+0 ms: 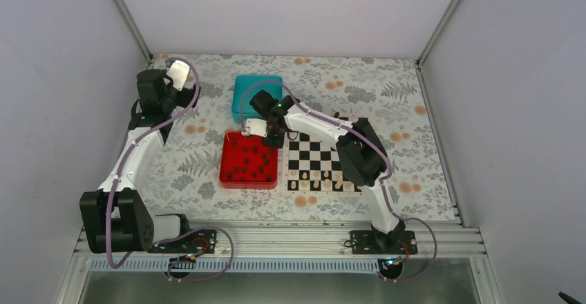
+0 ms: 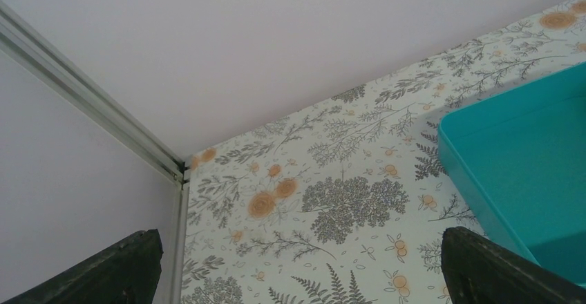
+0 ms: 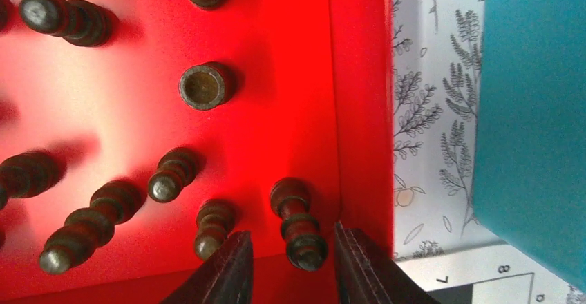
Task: Set up the chess pieces on the board
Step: Pick up the chess piece from the storage box, then place the chess piece on the chessboard.
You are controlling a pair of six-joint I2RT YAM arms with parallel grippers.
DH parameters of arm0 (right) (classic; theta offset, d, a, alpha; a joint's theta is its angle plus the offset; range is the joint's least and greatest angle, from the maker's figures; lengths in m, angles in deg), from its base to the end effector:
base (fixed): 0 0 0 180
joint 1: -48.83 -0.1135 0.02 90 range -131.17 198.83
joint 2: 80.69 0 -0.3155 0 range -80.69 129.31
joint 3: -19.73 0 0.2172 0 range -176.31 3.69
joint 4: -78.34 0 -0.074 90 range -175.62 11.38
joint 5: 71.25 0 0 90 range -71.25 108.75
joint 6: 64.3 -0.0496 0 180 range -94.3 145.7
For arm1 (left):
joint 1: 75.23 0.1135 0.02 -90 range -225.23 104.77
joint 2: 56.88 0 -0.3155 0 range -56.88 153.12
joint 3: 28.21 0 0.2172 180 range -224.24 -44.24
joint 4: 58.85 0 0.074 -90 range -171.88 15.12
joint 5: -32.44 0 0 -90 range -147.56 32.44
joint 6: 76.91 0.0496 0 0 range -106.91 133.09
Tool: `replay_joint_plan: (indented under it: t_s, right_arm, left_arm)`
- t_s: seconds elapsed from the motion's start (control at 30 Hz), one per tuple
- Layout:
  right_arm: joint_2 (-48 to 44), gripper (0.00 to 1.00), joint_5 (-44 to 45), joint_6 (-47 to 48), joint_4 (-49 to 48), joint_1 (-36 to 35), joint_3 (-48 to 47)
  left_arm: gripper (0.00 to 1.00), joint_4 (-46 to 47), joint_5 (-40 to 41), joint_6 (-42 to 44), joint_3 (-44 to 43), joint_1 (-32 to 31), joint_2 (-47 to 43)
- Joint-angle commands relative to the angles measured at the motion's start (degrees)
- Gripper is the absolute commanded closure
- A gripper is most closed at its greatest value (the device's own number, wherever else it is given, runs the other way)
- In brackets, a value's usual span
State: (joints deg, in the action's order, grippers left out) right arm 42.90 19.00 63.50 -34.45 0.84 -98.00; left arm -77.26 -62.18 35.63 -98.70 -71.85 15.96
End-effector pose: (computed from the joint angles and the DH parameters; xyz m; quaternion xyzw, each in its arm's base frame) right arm 0.2991 0.3317 0.2359 -0.6730 0.7248 0.0109 0.1468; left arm 0.2591 0.0113 0.3623 0.1594 0.8070 0.0950 0.5606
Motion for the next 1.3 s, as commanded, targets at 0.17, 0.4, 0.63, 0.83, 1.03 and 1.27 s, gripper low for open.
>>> replay_joint_plan:
  t_s: [0.17,0.4,0.63,0.83,1.03,1.27]
  right_arm:
    - [2.77,0.70,0.18,-0.59,-0.33,-0.56,-0.94]
    - [2.29,0.86,0.10,-0.73,-0.85,-0.61,-1.22]
    - [0.31,0.93,-0.34,-0.93,-1.03,-0.54,-1.74]
    - [-3.63,0.95,-2.60,-1.24,2.92,0.19,-6.66]
    - [-7.95,0.96,-3.65,0.03,8.57,5.12,-10.37]
    - [-11.61,0.96,-5.21,3.14,11.58,19.04,-6.55]
  left_arm:
    - [0.00,0.95,-1.06,0.61,0.41,0.57,-1.00]
    - [0.00,1.12,-1.33,0.66,0.45,0.75,-0.70]
    - [0.00,0.97,-1.44,0.57,0.40,0.84,-0.79]
    - [0.00,0.88,-1.26,0.49,0.27,0.84,-0.94]
    - [0.00,0.88,-1.17,0.48,0.23,0.83,-0.95]
    - [0.00,0.64,-1.48,0.31,0.06,0.84,-1.03]
